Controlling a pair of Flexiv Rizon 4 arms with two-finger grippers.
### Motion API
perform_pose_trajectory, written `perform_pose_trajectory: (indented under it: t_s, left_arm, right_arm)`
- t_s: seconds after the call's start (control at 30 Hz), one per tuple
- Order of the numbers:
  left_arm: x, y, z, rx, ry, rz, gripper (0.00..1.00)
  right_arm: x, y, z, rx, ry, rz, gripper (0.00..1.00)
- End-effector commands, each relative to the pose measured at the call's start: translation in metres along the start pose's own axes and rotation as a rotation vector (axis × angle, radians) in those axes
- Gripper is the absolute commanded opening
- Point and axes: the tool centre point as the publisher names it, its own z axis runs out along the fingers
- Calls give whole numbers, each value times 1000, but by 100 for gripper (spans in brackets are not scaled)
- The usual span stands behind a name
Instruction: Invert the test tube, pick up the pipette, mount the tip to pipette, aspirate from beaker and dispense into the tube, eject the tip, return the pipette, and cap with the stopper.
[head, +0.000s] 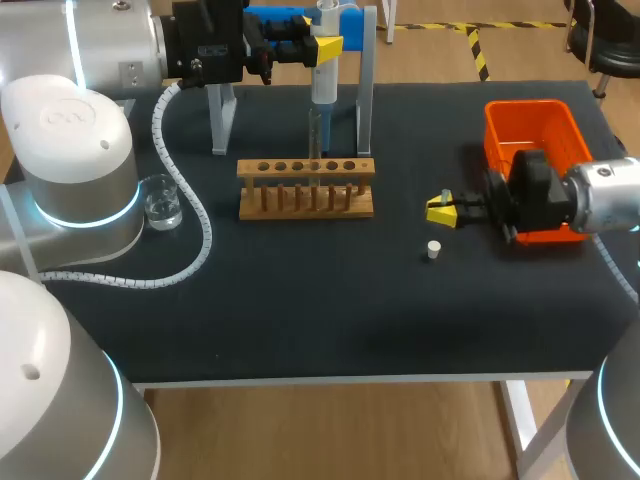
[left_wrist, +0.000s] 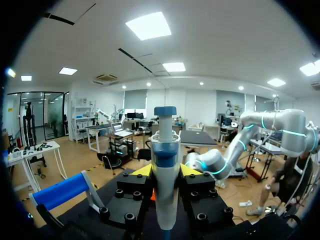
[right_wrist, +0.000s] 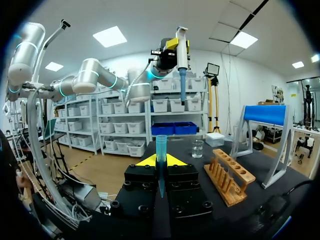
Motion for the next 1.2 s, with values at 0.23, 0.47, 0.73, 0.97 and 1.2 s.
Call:
perform_pose_trajectory:
  t_s: [0.23, 0.47, 0.73, 0.97, 1.2]
  left_arm:
    - [0, -1, -1, -1, 1, -1, 0]
    - [0, -1, -1, -1, 1, -1, 0]
    - [0, -1, -1, -1, 1, -1, 0]
    - [0, -1, -1, -1, 1, -1, 0]
    - [0, -1, -1, -1, 1, -1, 0]
  right_arm:
    - [-22, 4, 45, 24, 24, -4, 0]
    - [-34, 10, 69, 14, 31, -20, 0]
    - [-46, 17, 90, -6, 34, -40, 0]
    - [-52, 17, 103, -13, 41, -41, 0]
    - [-57, 15, 116, -12, 46, -42, 0]
